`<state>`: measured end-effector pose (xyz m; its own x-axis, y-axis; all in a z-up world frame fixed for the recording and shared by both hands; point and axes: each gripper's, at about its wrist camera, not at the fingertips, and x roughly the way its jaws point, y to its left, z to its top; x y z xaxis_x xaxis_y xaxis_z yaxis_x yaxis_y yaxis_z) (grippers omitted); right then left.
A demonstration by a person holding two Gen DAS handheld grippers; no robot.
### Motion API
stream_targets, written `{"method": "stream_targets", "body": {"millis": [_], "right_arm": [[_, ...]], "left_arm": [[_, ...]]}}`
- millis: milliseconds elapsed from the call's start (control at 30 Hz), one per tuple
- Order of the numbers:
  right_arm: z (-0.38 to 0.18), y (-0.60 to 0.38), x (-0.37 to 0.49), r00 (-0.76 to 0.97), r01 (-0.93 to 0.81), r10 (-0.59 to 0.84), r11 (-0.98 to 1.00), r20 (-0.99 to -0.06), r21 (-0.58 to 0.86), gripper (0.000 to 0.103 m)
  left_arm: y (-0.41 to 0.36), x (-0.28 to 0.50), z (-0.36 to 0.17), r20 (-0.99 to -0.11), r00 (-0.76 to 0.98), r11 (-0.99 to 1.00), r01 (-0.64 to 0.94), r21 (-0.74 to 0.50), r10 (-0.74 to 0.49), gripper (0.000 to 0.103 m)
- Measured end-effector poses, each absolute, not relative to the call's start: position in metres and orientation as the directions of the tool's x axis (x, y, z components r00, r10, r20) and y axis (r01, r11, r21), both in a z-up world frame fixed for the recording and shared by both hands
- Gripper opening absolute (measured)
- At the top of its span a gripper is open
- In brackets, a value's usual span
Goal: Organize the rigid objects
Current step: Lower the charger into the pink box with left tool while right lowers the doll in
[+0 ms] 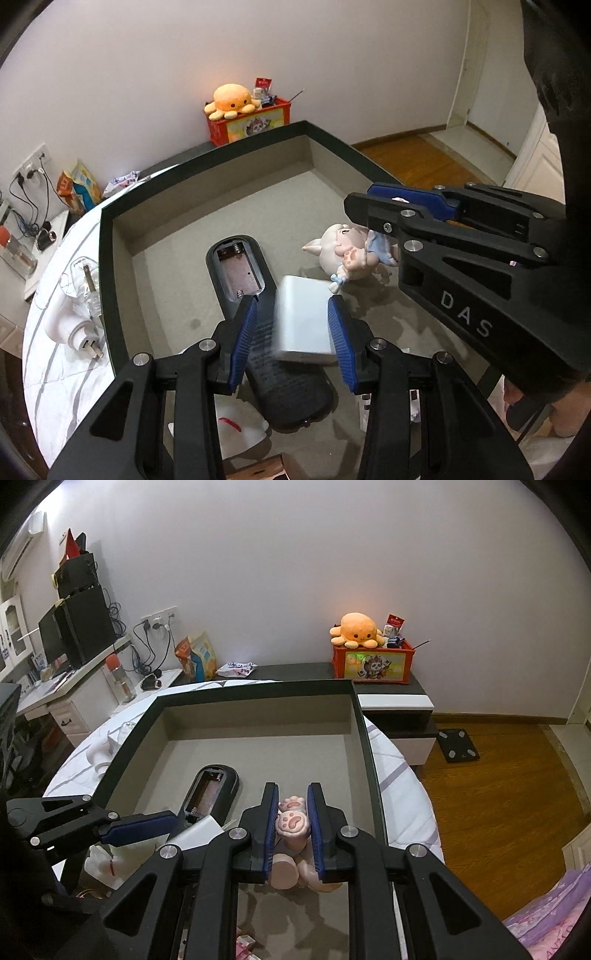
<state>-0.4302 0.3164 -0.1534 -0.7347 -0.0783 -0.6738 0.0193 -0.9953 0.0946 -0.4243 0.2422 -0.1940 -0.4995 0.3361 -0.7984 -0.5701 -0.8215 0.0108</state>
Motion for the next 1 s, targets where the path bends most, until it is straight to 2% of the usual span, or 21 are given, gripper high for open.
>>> {"method": "stream_targets", "body": {"millis": [333, 367, 400, 467, 667, 800, 833, 900, 933, 1000], "right_arm": [[-0.150, 0.321, -0.422, -0.734, -0.001, -0.063, -0.996, -0.676, 0.093, 0.017], [-0.150, 0.322, -0.421, -0.737, -0.006, -0.057, -0.996, -0.674, 0.091, 0.017], [-0.149, 0.322, -0.420, -0.738, -0.010, -0.052, -0.996, -0.673, 0.089, 0.017], [-0.149, 0.322, -0.420, -0.732, -0.008, -0.054, -0.996, -0.679, 0.088, 0.017], [-0.152, 0.319, -0.414, -0.725, -0.019, -0.033, -0.998, -0.688, 0.067, 0.017], [-0.153, 0.319, -0.408, -0.709, -0.037, -0.017, -0.997, -0.705, 0.062, 0.018], [-0.155, 0.319, -0.406, -0.701, -0.040, -0.013, -0.998, -0.713, 0.058, 0.022], [-0.157, 0.319, -0.401, -0.694, -0.053, -0.002, -0.997, -0.720, 0.054, 0.037], [-0.157, 0.319, -0.399, -0.692, -0.056, 0.000, -0.997, -0.722, 0.054, 0.046], [-0.155, 0.316, -0.390, -0.696, -0.057, 0.004, -0.997, -0.718, 0.050, 0.052]], "left_arm": [[0.215, -0.408, -0.173, -0.760, -0.531, -0.830, -0.557, -0.020, 0.374, 0.043], [0.210, -0.406, -0.173, -0.758, -0.536, -0.835, -0.550, -0.020, 0.371, 0.048], [0.205, -0.405, -0.173, -0.756, -0.543, -0.841, -0.541, -0.019, 0.366, 0.058], [0.194, -0.401, -0.174, -0.754, -0.556, -0.851, -0.525, -0.009, 0.351, 0.065], [0.151, -0.391, -0.182, -0.765, -0.574, -0.893, -0.450, -0.003, 0.292, 0.071], [0.124, -0.386, -0.189, -0.779, -0.568, -0.913, -0.407, -0.014, 0.265, 0.071], [0.116, -0.384, -0.191, -0.781, -0.569, -0.920, -0.392, -0.016, 0.256, 0.071], [0.105, -0.381, -0.193, -0.778, -0.564, -0.921, -0.387, -0.049, 0.278, 0.080], [0.100, -0.378, -0.193, -0.773, -0.561, -0.919, -0.388, -0.068, 0.294, 0.081], [0.093, -0.371, -0.190, -0.763, -0.564, -0.915, -0.395, -0.085, 0.314, 0.081]]}}
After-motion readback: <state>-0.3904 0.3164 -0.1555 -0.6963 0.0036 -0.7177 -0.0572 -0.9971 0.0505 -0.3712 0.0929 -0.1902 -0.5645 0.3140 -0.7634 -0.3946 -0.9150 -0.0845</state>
